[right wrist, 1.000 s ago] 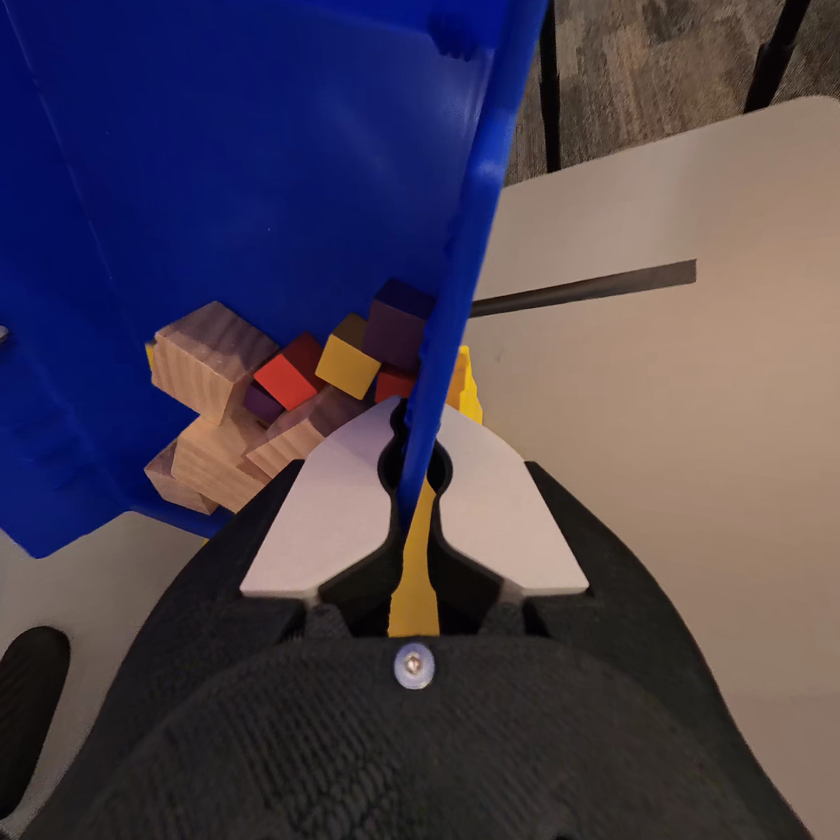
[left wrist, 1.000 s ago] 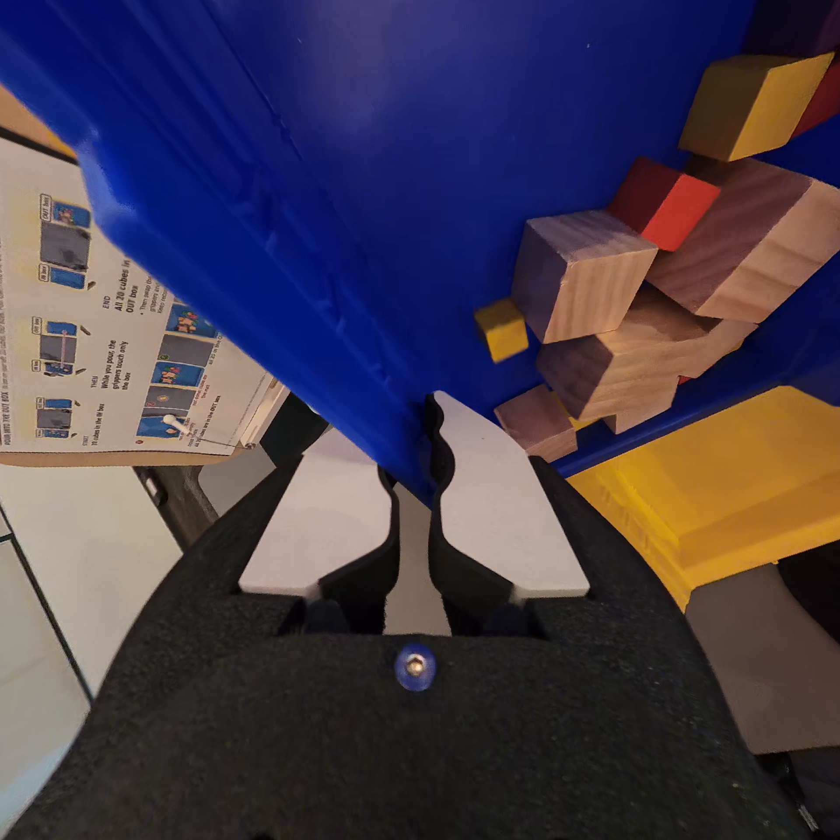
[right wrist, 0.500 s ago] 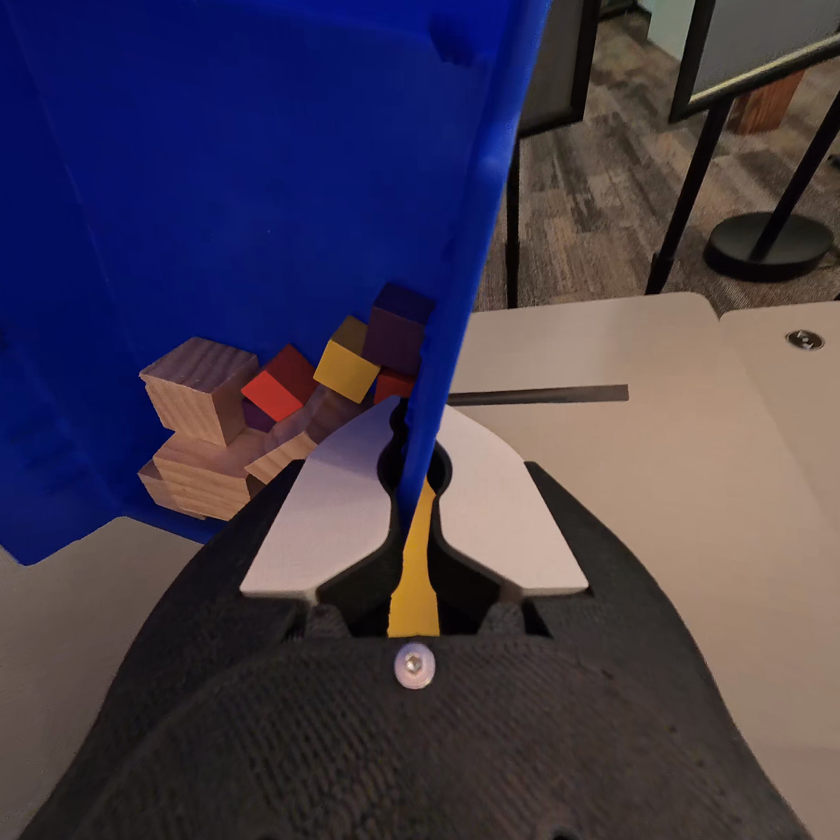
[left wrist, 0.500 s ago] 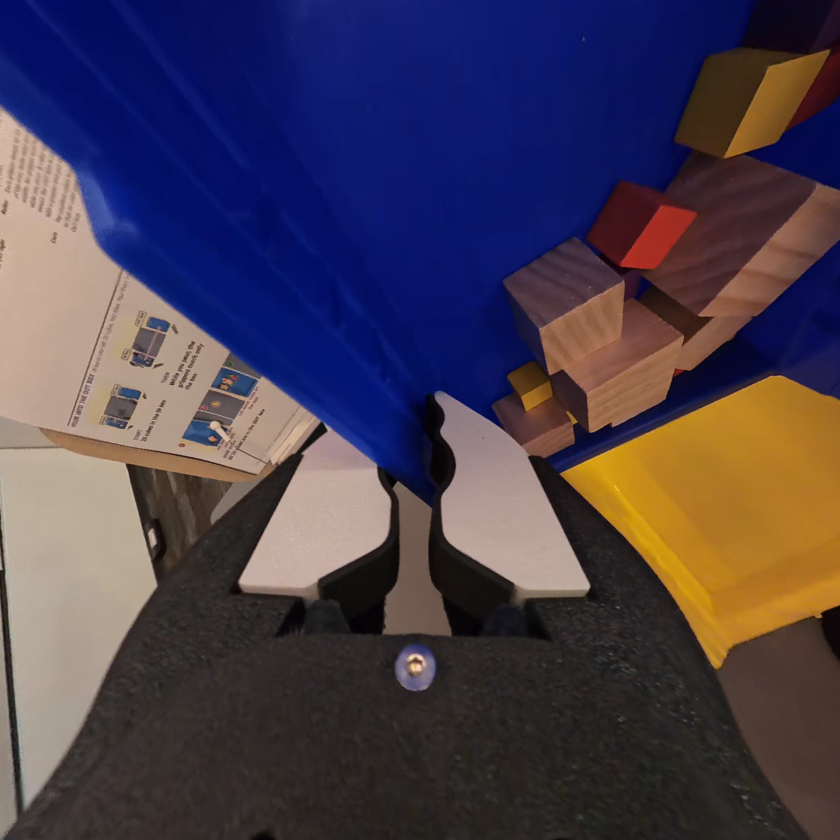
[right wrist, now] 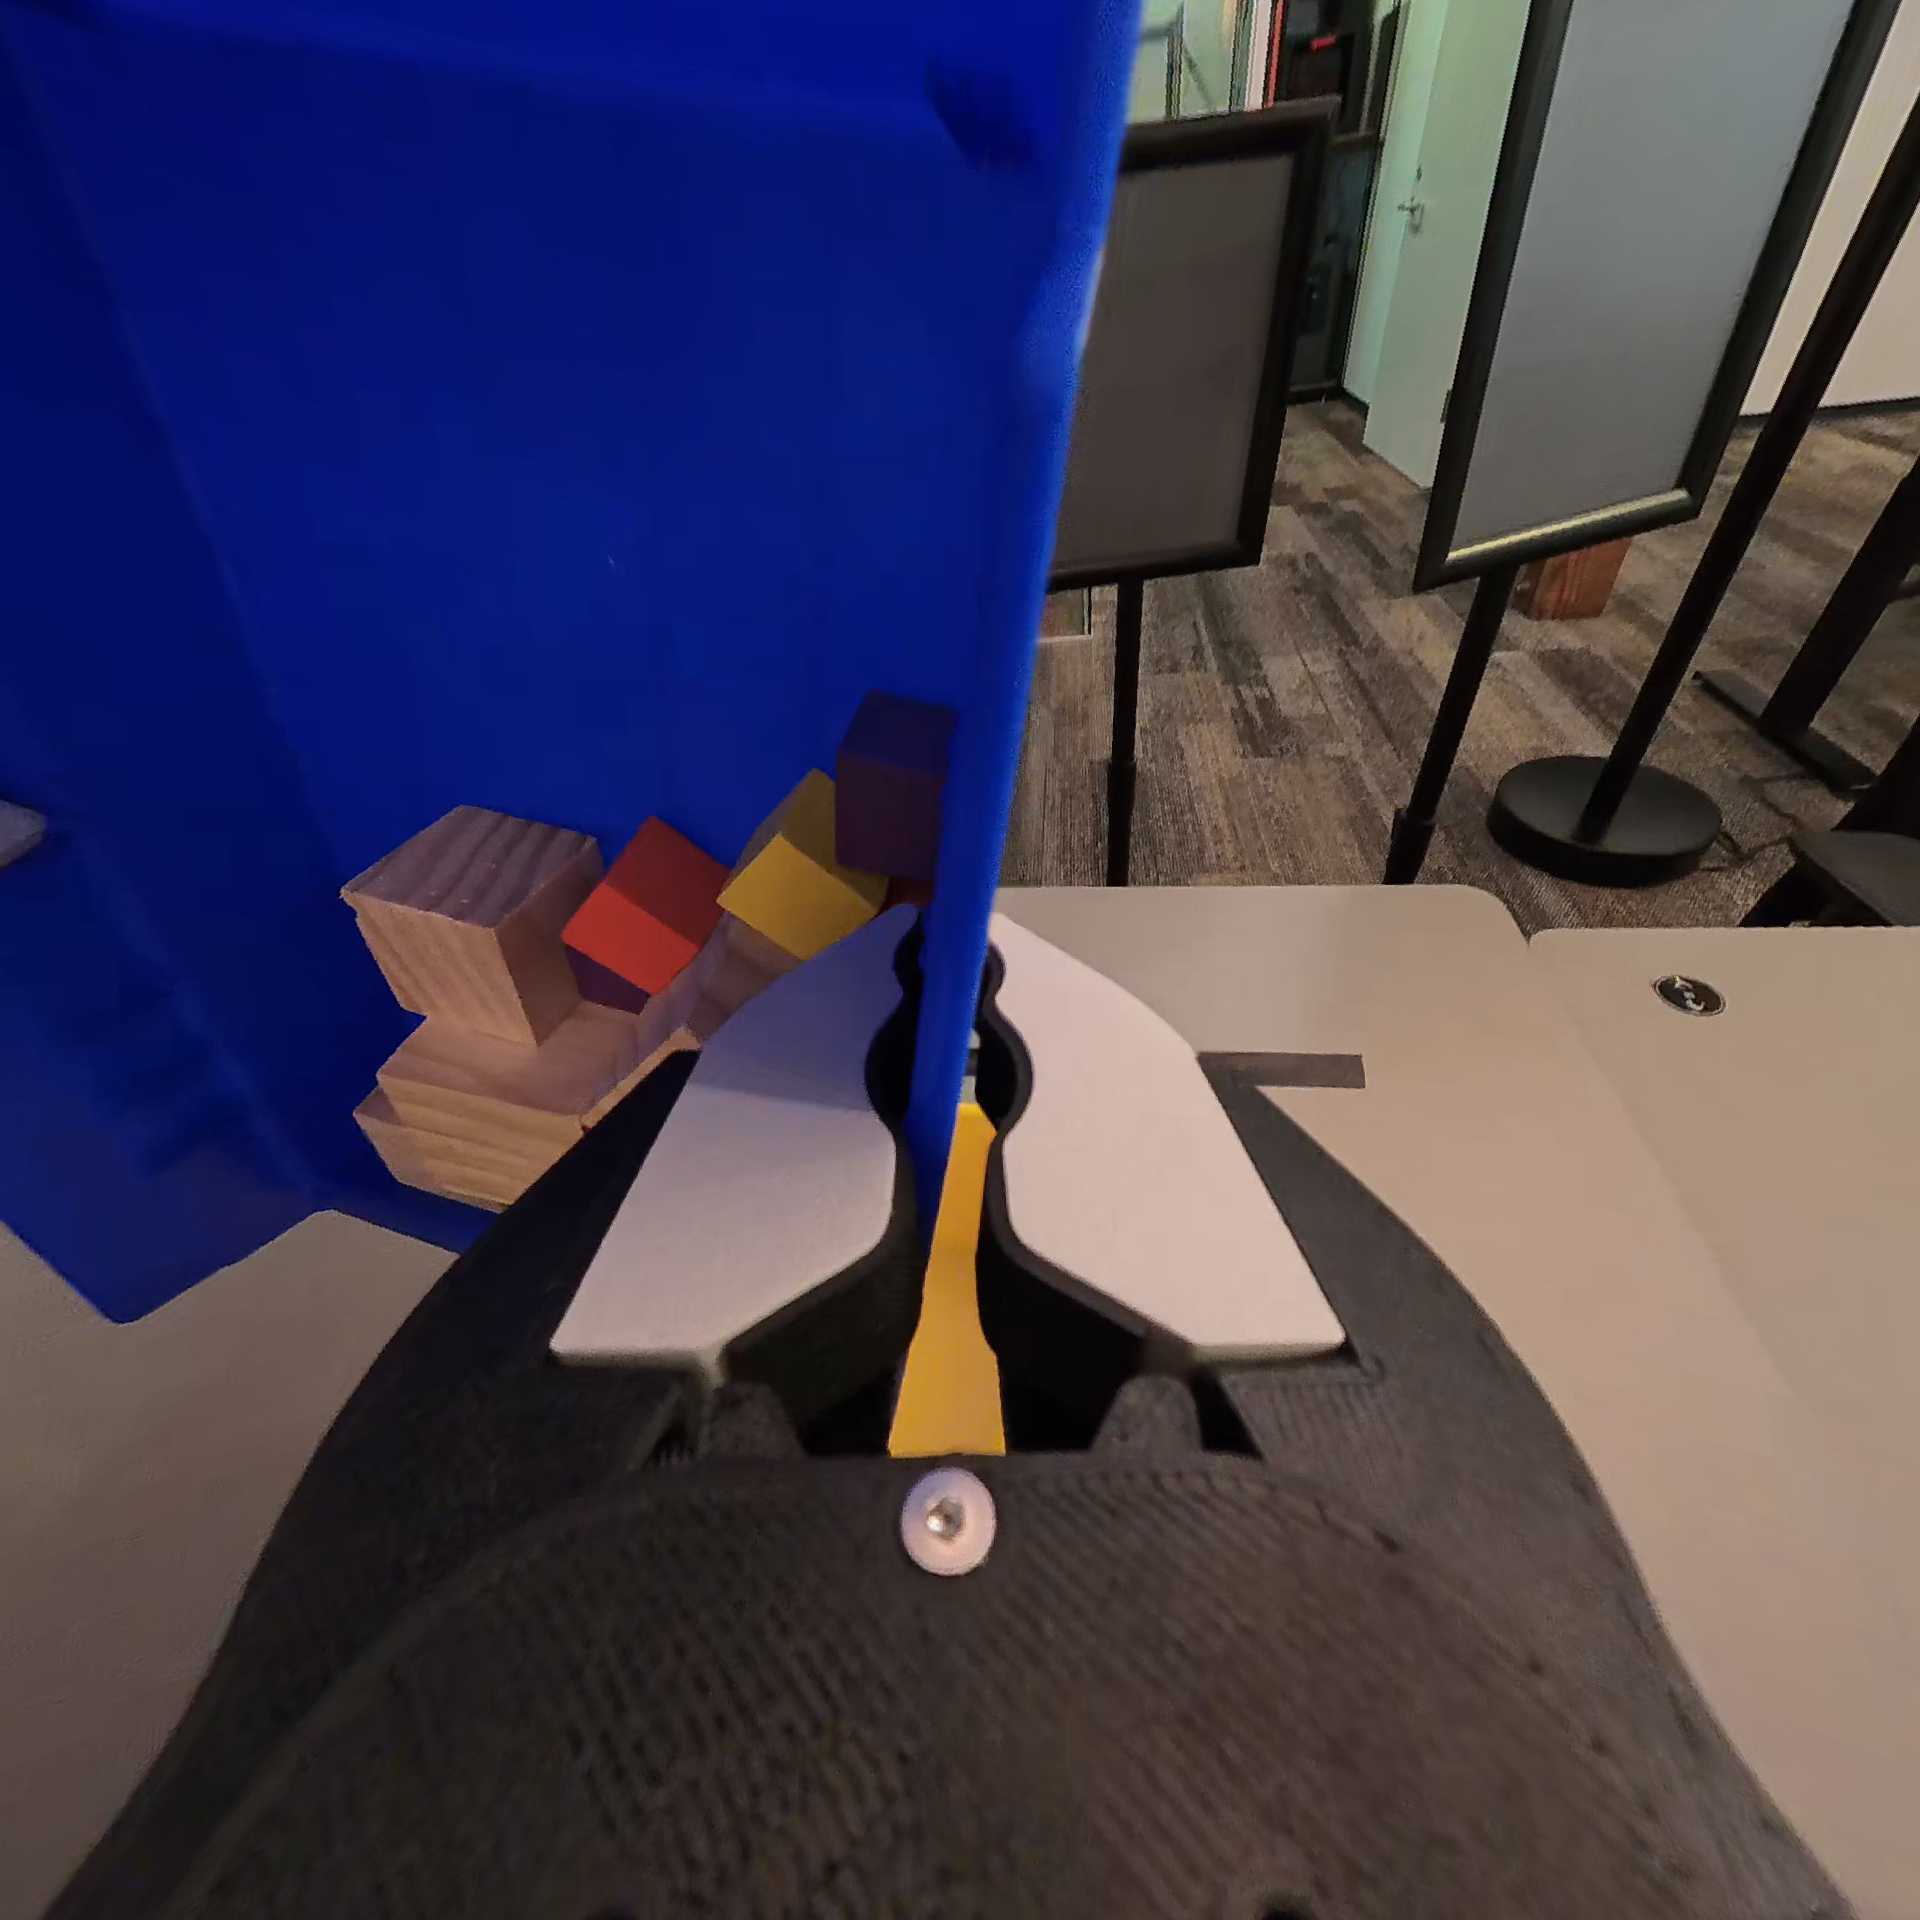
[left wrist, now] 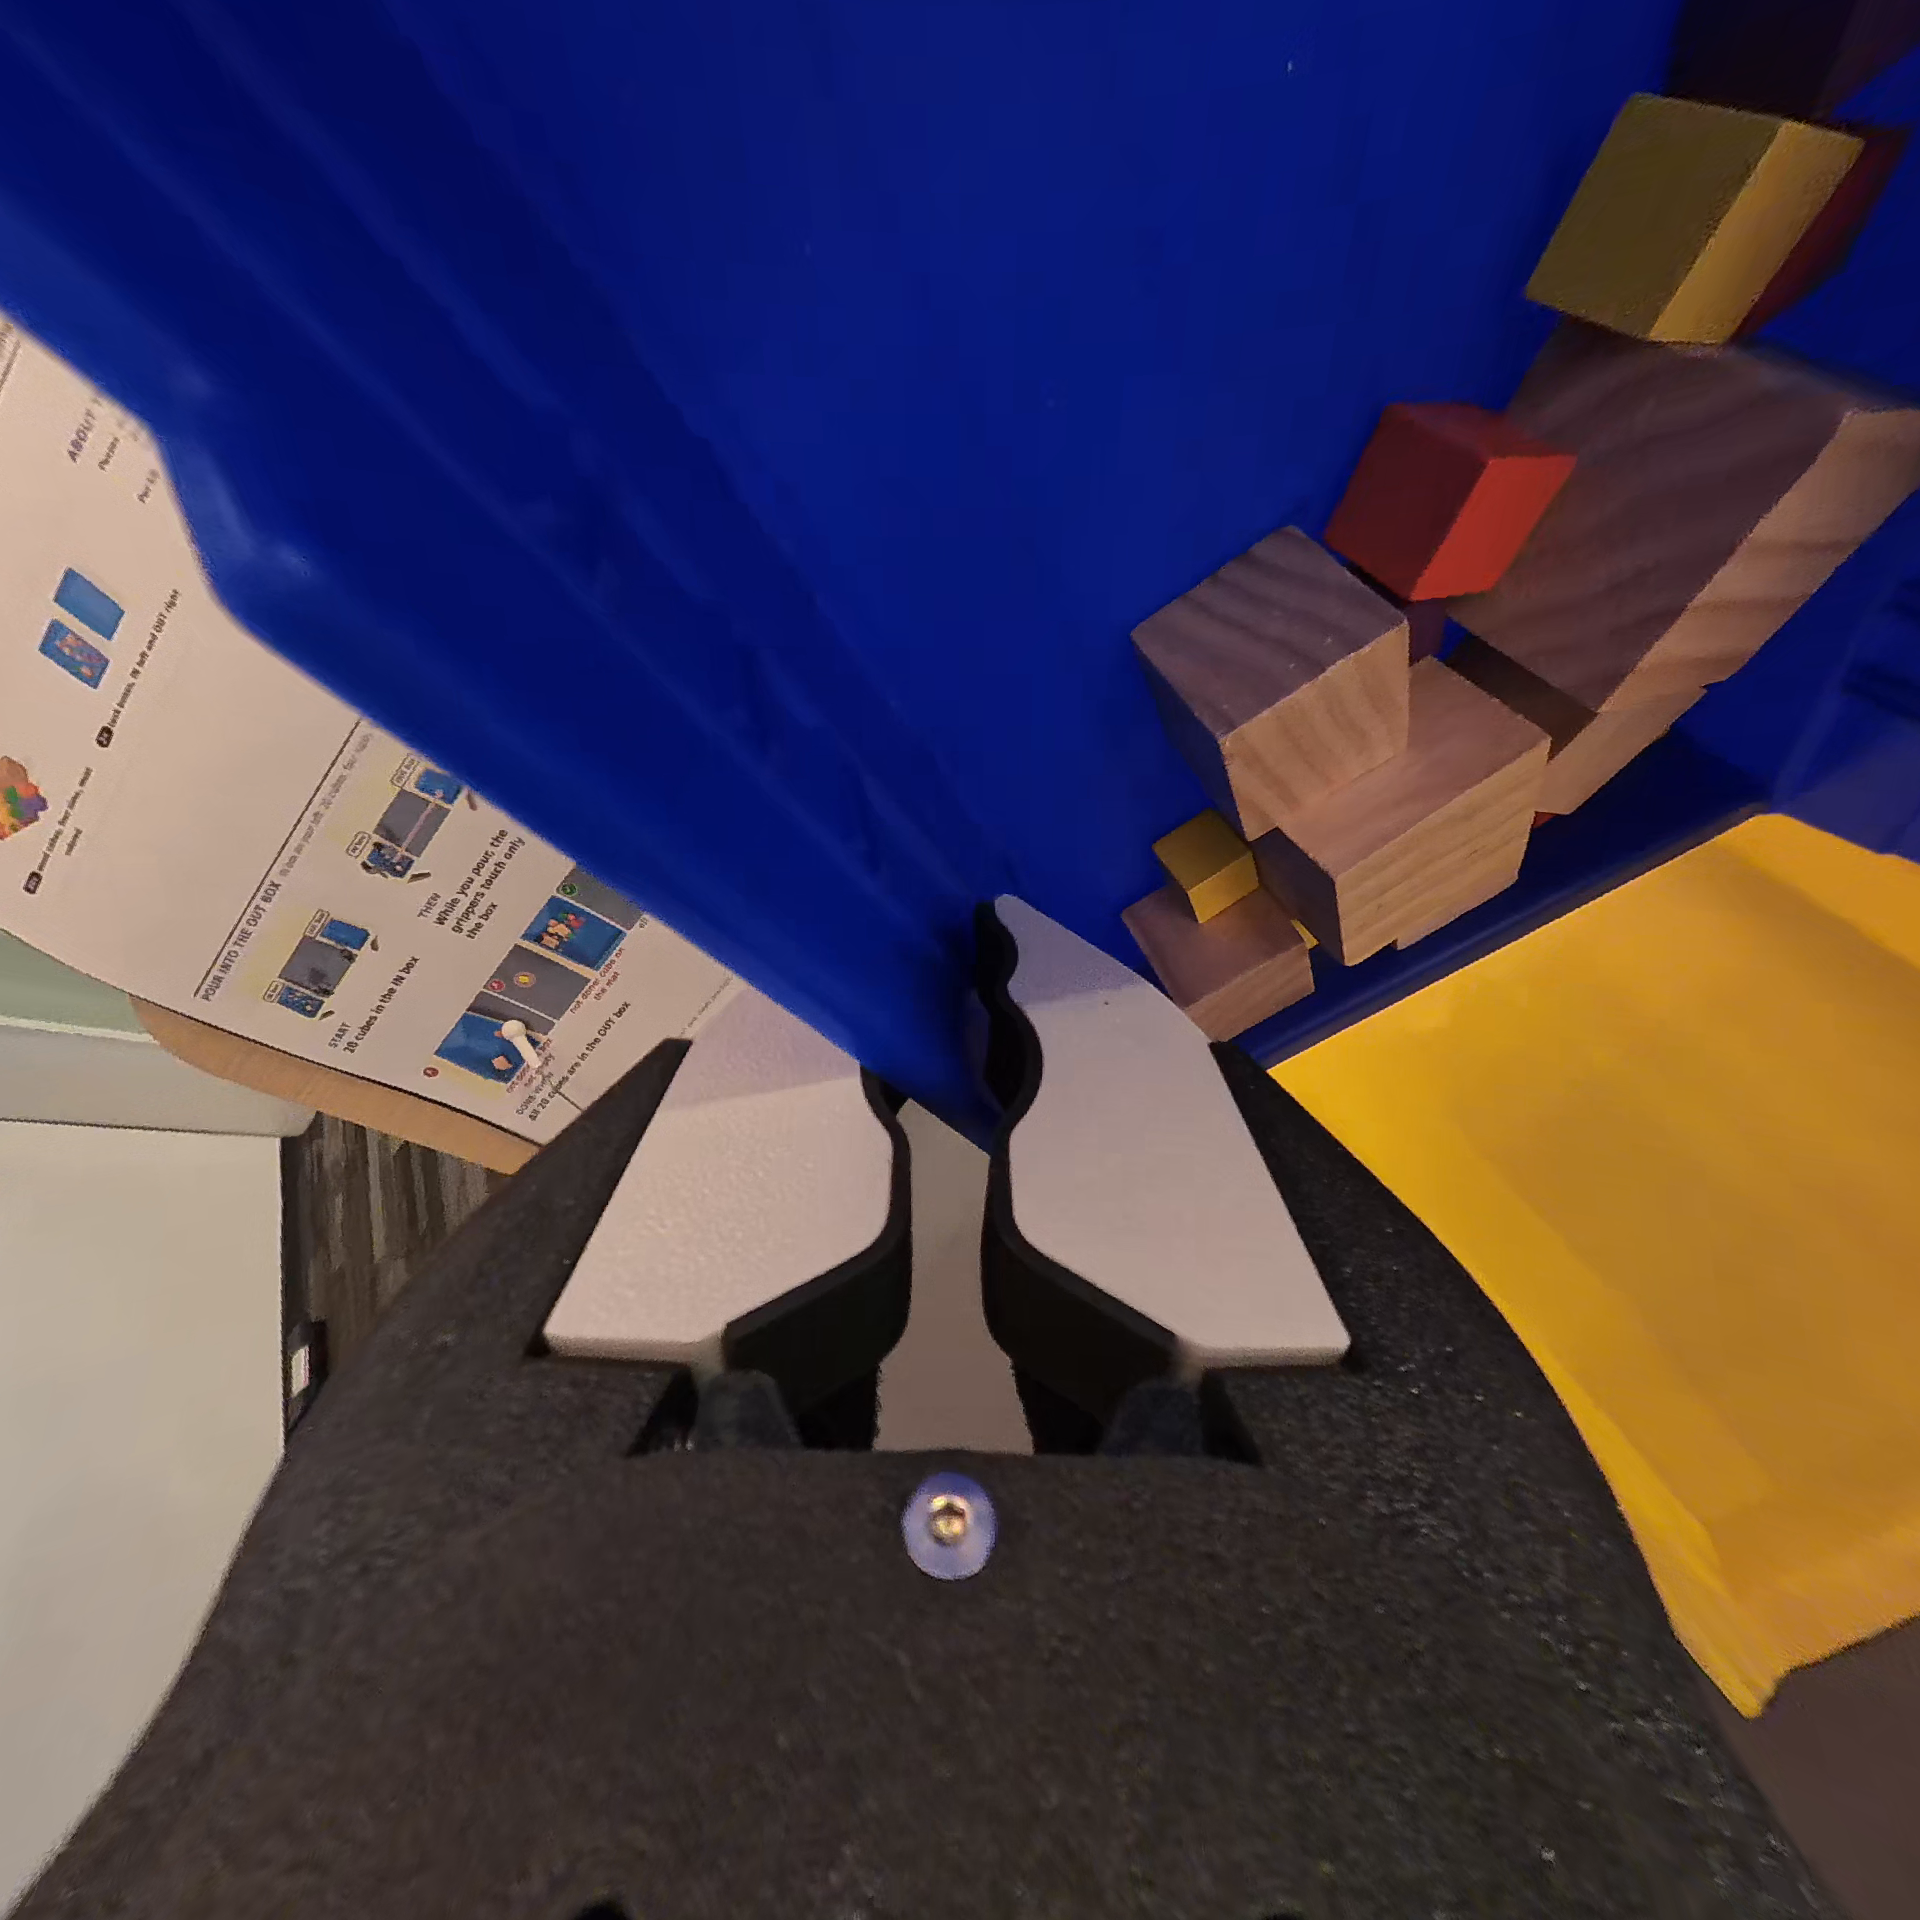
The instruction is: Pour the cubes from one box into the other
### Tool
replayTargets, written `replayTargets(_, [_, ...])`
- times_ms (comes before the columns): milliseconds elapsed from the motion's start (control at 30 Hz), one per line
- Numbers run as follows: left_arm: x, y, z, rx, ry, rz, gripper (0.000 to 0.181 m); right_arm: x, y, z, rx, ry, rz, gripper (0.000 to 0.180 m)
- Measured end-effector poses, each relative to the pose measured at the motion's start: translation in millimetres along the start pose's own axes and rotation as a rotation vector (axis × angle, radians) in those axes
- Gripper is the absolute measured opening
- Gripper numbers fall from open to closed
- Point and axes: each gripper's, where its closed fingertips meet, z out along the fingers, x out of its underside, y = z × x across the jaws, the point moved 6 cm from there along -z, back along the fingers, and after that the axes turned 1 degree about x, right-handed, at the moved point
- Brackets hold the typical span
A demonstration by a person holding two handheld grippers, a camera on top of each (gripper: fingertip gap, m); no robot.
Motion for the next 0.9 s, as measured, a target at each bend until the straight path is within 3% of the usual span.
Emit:
replayTargets(467, [12,-2,0,-0.013,-0.124,-0.015,0.009,-8,4,-6,0.024,-0.142,-0.078,0.002])
replayTargets(900, [19,-5,9,0.008,-0.127,-0.026,0.01,-3,4,0,0.021,-0.119,-0.092,0.004])
